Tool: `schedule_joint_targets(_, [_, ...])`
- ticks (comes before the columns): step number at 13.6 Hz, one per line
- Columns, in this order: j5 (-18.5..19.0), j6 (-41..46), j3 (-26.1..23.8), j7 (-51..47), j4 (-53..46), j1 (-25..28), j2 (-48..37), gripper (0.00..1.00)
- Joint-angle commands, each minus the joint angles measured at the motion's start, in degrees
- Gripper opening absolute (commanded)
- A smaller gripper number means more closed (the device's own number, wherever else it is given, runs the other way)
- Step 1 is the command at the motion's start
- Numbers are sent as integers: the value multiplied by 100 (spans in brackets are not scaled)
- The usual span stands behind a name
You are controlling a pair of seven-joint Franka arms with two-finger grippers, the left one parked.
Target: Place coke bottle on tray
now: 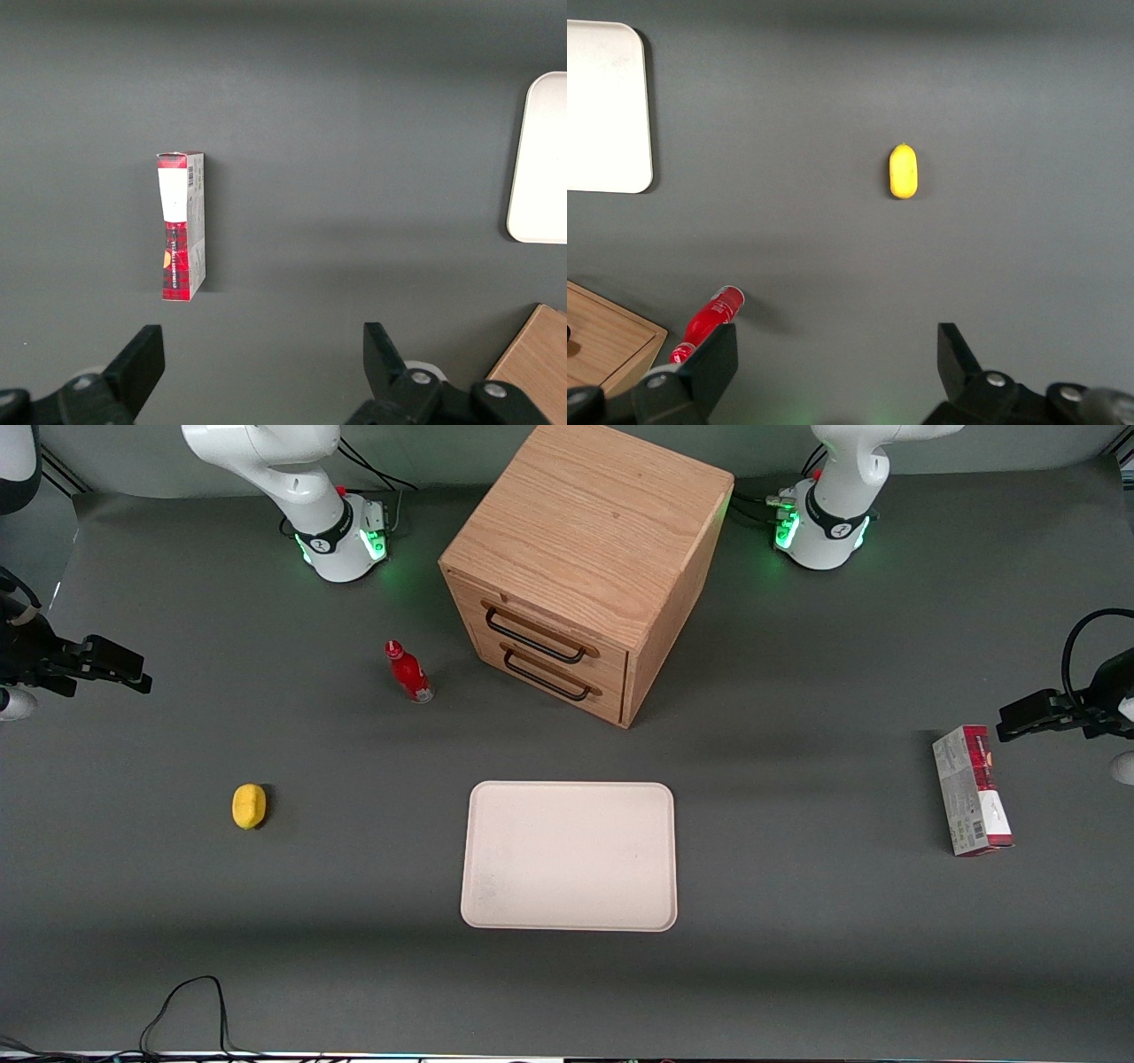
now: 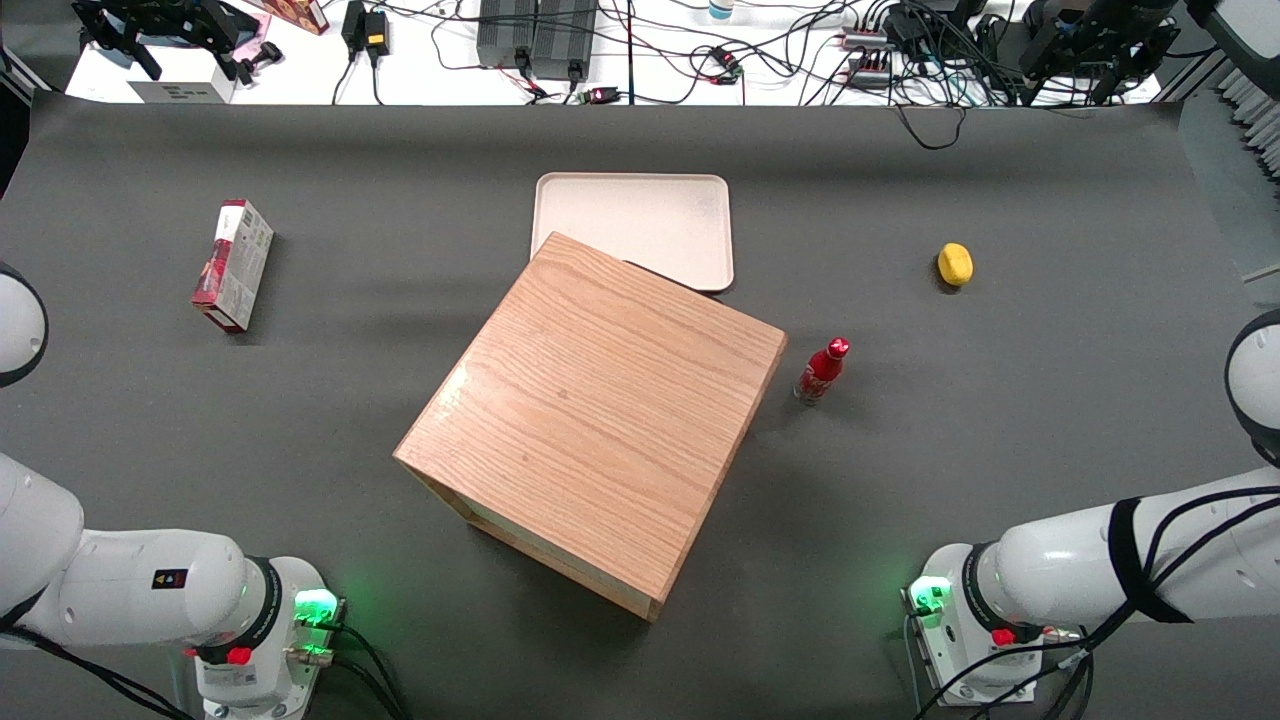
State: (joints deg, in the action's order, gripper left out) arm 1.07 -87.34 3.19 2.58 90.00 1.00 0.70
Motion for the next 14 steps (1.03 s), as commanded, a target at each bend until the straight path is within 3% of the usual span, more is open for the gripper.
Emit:
schedule_joint_targets(1, [7, 94, 6, 199, -79, 15, 26, 100])
schedule_joint_targets(6, [-10, 94, -46, 94, 139, 93, -96, 100])
schedule_joint_targets(9, [-45, -63, -37, -187, 824, 671, -640, 100])
schedule_joint_targets(14, [-151, -501, -29, -1504, 2009, 1929, -1544, 100])
